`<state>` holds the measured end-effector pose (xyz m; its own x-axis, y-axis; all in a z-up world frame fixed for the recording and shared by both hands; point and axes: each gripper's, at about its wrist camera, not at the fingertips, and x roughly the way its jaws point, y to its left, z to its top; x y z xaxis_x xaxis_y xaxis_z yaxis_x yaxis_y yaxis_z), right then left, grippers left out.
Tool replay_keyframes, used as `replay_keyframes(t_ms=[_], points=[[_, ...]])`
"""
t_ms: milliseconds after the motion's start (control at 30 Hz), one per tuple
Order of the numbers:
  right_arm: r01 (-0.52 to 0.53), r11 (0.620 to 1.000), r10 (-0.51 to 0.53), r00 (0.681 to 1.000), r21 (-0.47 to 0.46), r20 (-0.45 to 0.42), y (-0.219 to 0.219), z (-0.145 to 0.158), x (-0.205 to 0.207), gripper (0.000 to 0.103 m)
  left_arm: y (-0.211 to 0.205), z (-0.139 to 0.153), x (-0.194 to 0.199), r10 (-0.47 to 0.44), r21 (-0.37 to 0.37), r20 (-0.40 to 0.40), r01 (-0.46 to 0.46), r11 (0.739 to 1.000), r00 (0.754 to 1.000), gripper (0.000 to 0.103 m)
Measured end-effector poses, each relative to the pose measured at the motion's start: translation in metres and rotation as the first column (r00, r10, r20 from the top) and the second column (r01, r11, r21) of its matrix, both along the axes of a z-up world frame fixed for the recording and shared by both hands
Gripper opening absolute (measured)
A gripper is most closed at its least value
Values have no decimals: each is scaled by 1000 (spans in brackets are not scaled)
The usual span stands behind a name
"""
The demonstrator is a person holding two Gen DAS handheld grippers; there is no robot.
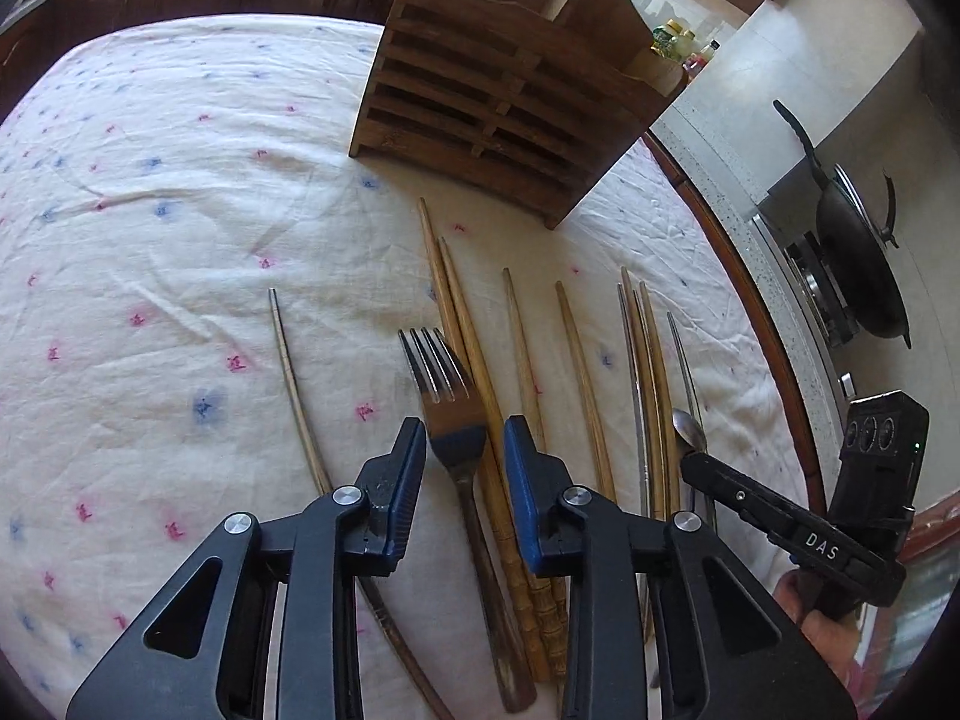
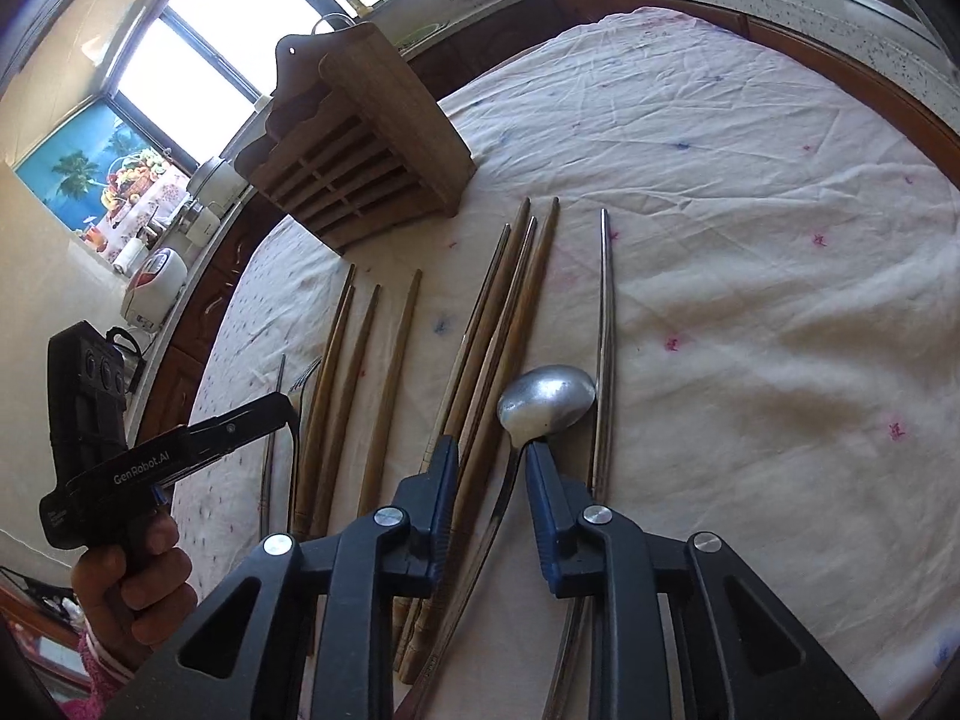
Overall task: Organize utensils
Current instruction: 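Grasp the fork with the left tool while the right tool grasps the metal spoon, then carry the fork and spoon to the wooden holder and drop them in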
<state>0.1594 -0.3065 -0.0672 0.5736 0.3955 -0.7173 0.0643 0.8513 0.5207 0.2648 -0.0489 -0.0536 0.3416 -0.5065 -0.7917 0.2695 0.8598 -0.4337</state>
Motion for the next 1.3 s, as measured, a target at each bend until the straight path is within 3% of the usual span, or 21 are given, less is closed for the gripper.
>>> replay_keyframes(t_ms=[67,233,333,367,433,733,1000,1300], points=[[6,999,-6,1000,36,0,-4,-2,3,22,3,-7,5,1,-45,-21,-2,999,1000,21],[19,996,-19,1000,84,-2,-13,-8,6,5,10,-10,15,2,-105,-37,-6,994,999,17],[18,993,-18,1000,119,5,-15,-8,5,3,13,-9,14,5,-117,-36,-9,993,999,16],[17,993,-19,1000,115,13,-15,-5,3,2,14,-7,12,3,-121,-30,-7,993,1000,3],[12,993,-15,999,115,32,-14,2,1,2,18,0,6,2,-145,-19,-5,989,1000,3],[-24,998,14,983,50,184,-3,61,-15,2,43,64,-31,50,-195,139,-22,980,989,2],[-9,998,32,941,-68,337,5,117,-27,2,62,122,-55,98,-246,285,-26,969,953,2],[21,984,59,901,-179,430,16,156,-15,2,62,164,-46,139,-227,416,-45,973,899,2]])
